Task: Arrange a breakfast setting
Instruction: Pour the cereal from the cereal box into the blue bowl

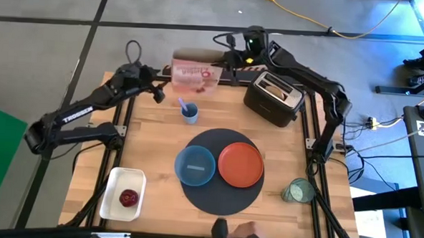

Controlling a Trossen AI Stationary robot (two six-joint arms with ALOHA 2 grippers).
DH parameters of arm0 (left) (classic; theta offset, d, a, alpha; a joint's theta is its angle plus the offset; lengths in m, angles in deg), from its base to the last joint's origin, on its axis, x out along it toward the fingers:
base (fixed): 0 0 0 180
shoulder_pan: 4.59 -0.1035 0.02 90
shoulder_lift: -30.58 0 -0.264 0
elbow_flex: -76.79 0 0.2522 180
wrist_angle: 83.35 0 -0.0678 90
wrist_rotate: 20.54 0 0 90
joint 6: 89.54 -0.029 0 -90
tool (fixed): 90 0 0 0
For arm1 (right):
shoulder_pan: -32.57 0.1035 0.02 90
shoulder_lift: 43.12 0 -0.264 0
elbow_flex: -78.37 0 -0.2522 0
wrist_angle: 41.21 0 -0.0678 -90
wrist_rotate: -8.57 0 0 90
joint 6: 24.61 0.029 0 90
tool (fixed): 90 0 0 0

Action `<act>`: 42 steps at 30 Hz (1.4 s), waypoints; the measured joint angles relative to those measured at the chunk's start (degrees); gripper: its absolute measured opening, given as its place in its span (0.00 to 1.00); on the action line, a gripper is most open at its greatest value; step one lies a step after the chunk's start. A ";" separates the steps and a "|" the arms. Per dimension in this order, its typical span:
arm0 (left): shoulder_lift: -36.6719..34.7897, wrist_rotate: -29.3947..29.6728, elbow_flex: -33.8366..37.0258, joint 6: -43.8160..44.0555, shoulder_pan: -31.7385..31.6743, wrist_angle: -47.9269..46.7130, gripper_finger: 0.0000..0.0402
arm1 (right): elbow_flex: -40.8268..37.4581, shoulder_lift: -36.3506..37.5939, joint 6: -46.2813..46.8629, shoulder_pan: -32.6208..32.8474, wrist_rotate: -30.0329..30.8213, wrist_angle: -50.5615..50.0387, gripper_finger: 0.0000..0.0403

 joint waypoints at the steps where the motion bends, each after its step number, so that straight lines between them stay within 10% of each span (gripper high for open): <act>1: -1.09 -0.98 0.00 -0.72 0.00 0.59 0.68 | -0.02 0.46 -0.59 0.08 -1.66 0.10 0.00; 9: -6.33 -11.68 0.00 -2.68 0.00 1.22 0.68 | 0.00 4.51 -0.85 0.15 -7.86 1.48 0.00; 20: -6.74 -7.62 0.00 -2.71 0.04 4.30 0.68 | 0.09 7.84 -0.62 0.14 -3.14 5.13 0.00; 42: -0.39 -20.87 0.00 -2.66 0.45 5.33 0.68 | 0.09 7.99 0.95 0.70 -9.28 3.58 0.00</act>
